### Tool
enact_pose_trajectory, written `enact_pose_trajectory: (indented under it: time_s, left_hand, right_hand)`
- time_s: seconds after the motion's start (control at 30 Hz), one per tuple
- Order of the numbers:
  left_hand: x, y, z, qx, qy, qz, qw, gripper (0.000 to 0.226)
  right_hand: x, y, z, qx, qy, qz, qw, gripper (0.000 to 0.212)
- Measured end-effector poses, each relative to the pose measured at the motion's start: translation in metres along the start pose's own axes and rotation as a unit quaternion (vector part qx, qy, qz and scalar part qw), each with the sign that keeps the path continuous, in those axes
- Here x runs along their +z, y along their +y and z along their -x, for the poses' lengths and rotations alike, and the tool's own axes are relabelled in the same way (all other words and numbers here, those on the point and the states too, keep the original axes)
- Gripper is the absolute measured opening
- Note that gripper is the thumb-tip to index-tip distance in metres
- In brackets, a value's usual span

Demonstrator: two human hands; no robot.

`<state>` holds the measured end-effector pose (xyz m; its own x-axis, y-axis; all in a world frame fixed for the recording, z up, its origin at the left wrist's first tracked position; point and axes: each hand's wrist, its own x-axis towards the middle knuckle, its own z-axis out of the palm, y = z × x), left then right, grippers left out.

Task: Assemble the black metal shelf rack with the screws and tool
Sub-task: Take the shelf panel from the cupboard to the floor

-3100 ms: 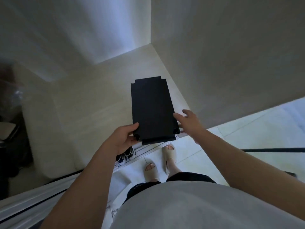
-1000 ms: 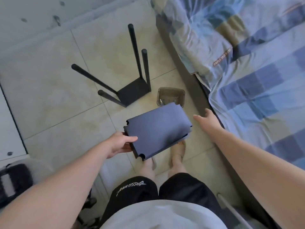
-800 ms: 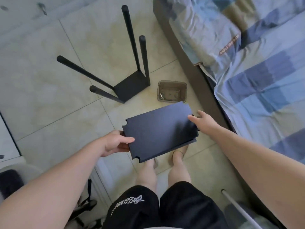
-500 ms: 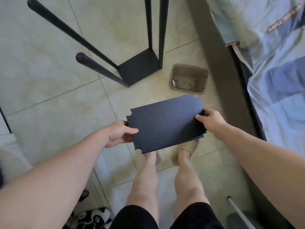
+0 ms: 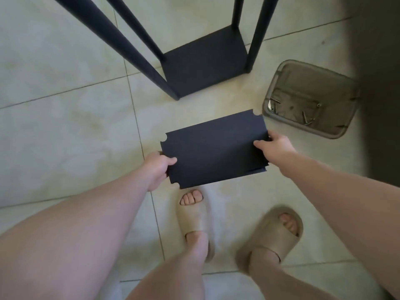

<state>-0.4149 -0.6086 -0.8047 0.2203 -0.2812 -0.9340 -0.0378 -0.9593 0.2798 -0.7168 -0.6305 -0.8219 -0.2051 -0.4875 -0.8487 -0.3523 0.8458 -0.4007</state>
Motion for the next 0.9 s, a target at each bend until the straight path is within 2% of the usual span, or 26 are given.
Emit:
enact_pose_trajectory:
  time_s: [0.17, 0.3, 0.5, 0.63, 0.7, 0.8, 0.9]
  left_hand:
    - [-0.004, -0.006, -0.061, -0.004, 0.073, -0.028, 0.997, 0.033]
    - [-0.001, -0.009, -0.083, 0.0, 0.103, -0.056, 0.993, 0.027]
    - [0.013, -0.003, -0.081, 0.002, 0.156, -0.121, 0.98, 0.012]
    - [0.021, 0.009, -0.057, 0.011, 0.13, -0.187, 0.974, 0.02]
    - [0.024, 0.016, -0.028, 0.043, 0.107, -0.245, 0.963, 0.034]
    - [0.028, 0.024, 0.03, 0.081, 0.069, -0.334, 0.936, 0.064]
    - [0.029, 0.033, 0.101, 0.132, 0.037, -0.407, 0.903, 0.07]
  right_hand:
    - [0.042, -0.003, -0.05, -0.006, -0.045, 0.006, 0.999, 0.037]
    - [0.056, 0.005, -0.067, 0.008, -0.052, -0.001, 0.999, 0.036]
    - [0.06, 0.01, -0.058, 0.044, -0.108, -0.039, 0.992, 0.037]
    - [0.047, 0.003, -0.029, 0.032, -0.118, -0.022, 0.992, 0.038]
    - [0.036, -0.006, 0.0, 0.017, -0.106, 0.0, 0.994, 0.046]
    - [0.017, -0.02, 0.054, 0.005, -0.104, 0.045, 0.994, 0.059]
    - [-0.007, -0.035, 0.117, -0.025, -0.106, 0.113, 0.988, 0.064]
